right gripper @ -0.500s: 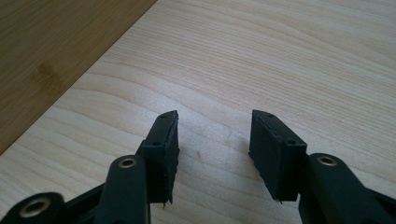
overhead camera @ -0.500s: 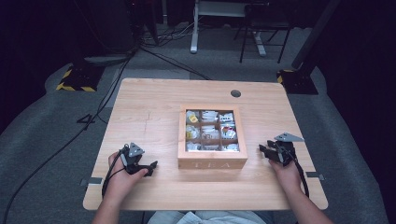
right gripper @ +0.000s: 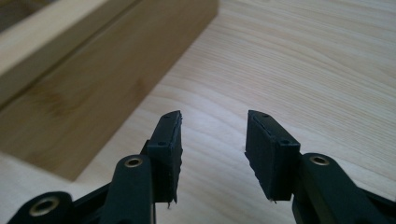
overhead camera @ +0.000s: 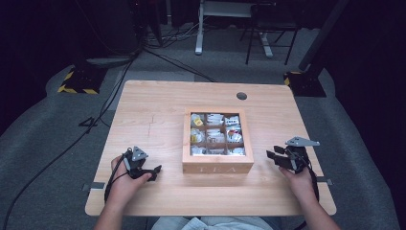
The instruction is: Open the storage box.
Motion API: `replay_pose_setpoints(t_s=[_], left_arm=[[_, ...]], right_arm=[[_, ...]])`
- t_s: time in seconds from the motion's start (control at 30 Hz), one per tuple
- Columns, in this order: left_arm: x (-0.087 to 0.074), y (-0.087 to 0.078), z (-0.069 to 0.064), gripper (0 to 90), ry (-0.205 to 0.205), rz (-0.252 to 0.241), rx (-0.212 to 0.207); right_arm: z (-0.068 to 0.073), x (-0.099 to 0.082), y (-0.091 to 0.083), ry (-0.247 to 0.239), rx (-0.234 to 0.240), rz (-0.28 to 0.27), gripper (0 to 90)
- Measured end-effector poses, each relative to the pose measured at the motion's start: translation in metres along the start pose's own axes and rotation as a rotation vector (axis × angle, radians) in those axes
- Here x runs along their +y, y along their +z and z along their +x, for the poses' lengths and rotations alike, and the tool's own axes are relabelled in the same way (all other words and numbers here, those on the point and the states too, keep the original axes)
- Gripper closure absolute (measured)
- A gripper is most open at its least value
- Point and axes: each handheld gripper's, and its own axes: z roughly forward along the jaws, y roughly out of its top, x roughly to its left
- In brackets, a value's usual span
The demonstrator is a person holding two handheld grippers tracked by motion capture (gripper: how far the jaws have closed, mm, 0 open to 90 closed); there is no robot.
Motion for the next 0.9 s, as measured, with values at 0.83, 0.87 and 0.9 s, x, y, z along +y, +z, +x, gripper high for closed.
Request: replay_pose_setpoints(t_s=[0.83,0.87,0.9], left_arm=[[0.0,0.0,0.0,15.4,0.001,-0.002,0.001],[0.0,0.0,0.0,15.4,0.001,-0.002,0.001],[0.0,0.0,0.0,15.4,0.001,0.0,0.001]], right_arm=[[0.051,0.001,-0.026,-0.101,0.292,0.065,85.5],[0.051,0.001,-0.026,-0.101,0.292,0.065,85.5],[0.052,0.004,-0.024,-0.098,0.302,0.057,85.4]])
